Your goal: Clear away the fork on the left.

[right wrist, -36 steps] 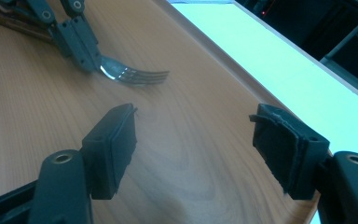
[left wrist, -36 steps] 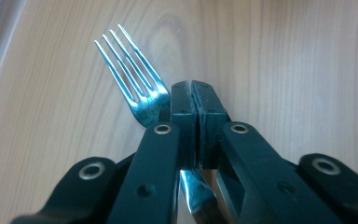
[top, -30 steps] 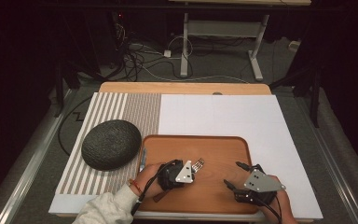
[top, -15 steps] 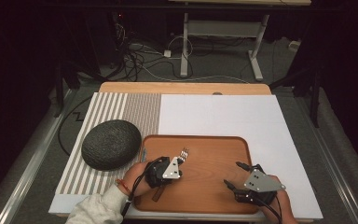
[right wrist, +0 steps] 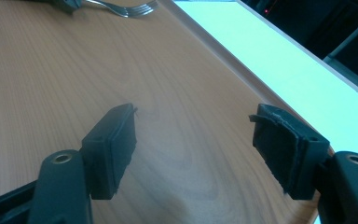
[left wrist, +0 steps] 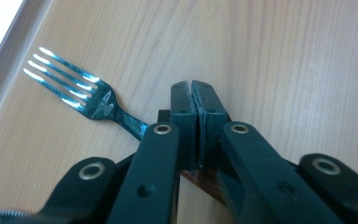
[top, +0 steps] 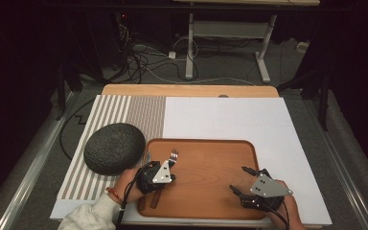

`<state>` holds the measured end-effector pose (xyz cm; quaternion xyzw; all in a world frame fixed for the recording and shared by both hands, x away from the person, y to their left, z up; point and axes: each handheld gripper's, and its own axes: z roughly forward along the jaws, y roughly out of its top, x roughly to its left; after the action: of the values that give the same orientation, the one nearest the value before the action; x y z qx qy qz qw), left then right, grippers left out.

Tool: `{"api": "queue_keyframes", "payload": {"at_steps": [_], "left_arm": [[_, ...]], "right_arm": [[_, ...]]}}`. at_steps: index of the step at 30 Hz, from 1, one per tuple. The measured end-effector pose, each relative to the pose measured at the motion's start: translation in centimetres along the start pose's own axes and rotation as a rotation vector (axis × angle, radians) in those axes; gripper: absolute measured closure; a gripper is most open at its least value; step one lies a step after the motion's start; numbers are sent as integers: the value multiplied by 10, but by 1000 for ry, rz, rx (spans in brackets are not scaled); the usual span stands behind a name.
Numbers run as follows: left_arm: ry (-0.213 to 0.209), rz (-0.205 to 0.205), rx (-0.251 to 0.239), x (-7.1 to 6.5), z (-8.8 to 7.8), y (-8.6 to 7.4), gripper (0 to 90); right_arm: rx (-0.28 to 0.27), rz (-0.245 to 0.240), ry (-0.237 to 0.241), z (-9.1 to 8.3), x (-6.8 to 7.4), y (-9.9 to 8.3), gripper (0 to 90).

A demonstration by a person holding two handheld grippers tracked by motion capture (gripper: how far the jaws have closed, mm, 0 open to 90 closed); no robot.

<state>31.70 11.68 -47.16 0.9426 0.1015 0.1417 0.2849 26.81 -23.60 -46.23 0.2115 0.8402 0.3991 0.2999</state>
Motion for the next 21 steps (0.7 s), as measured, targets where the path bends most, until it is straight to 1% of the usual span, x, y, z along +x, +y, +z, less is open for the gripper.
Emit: {"api": "queue_keyframes", "payload": {"at_steps": [7,21], "left_arm": [[7,-19,-3,-1,-5,-8,855],[14,-44,-7,-3,-13,-20,855]], "right_arm": [[1,-1,-1,0,0,0,303],[-4,-4,-1,-1,0,1,303]]}}
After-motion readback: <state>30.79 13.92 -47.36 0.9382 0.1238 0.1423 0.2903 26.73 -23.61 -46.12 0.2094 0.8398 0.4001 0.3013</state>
